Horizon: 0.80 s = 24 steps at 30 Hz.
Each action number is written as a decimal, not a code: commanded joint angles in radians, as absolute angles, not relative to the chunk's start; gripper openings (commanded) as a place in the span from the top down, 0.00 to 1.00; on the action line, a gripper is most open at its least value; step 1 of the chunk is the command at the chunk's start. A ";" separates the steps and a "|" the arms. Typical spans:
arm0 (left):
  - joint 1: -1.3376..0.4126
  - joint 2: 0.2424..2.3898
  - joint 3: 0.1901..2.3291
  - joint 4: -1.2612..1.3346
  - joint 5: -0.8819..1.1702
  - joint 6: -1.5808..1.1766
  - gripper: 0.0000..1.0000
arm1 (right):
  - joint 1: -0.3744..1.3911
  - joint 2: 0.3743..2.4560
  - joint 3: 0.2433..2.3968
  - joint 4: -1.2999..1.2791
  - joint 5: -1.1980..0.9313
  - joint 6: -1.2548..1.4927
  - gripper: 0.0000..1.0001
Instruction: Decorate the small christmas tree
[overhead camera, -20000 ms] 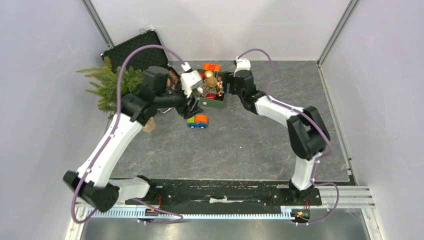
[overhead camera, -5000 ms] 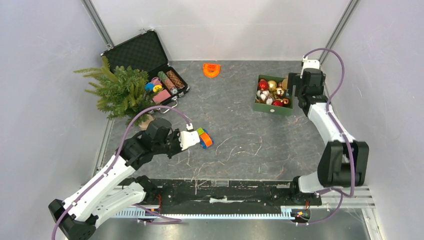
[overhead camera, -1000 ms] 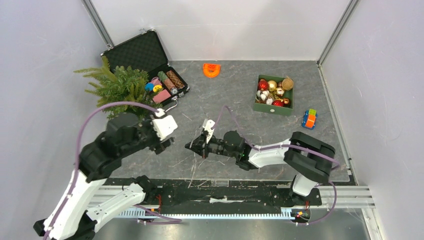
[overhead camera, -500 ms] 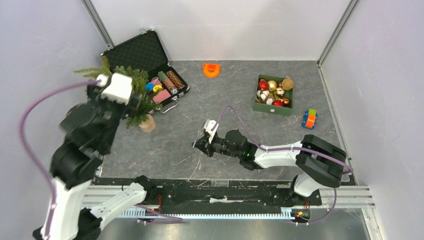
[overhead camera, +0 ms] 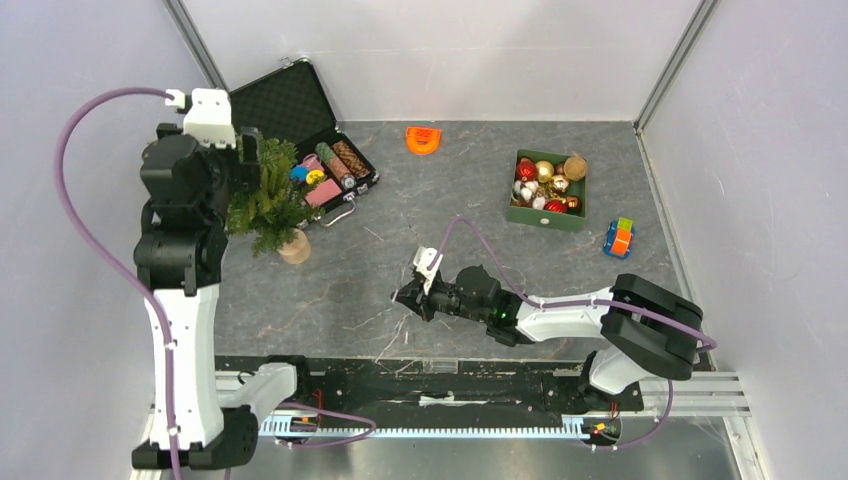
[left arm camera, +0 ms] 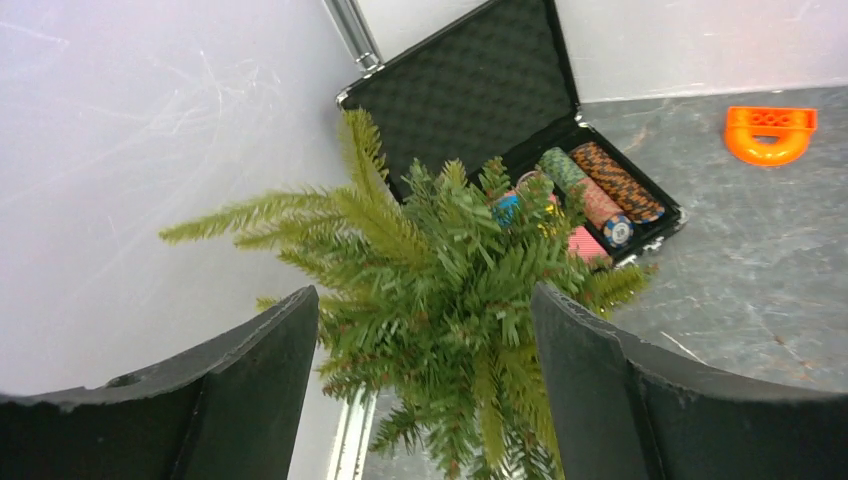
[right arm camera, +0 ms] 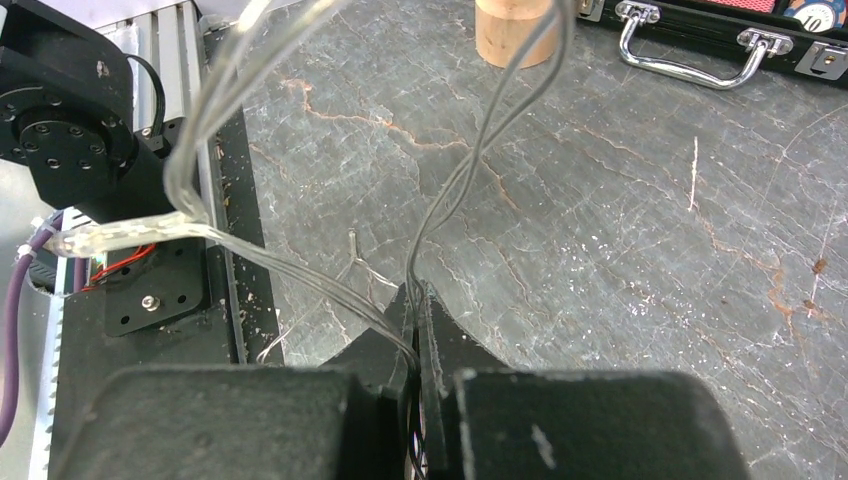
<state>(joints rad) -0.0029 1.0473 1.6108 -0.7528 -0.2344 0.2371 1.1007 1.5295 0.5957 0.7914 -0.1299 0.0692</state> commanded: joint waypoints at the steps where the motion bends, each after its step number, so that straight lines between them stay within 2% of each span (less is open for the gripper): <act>1: 0.032 1.007 1.570 -0.705 -0.116 0.168 0.16 | 1.106 1.490 0.586 0.801 -0.119 0.039 1.00; 6: 0.052 1.073 1.555 -0.639 -0.188 0.224 0.18 | 1.108 1.487 0.584 0.802 -0.135 0.036 1.00; 9: 0.057 1.115 1.579 -0.662 -0.097 0.239 0.25 | 1.109 1.491 0.588 0.792 -0.128 0.028 1.00; 12: 0.059 1.144 1.556 -0.638 -0.133 0.243 0.33 | 1.109 1.499 0.593 0.783 -0.131 0.025 1.00; 24: 0.069 1.195 1.456 -0.489 -0.136 0.212 0.39 | 1.117 1.511 0.603 0.755 -0.147 0.009 1.00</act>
<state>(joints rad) 0.0616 1.1778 1.4876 -0.6014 -0.1356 0.2253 1.1103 1.5192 0.5884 0.7452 -0.1371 0.0277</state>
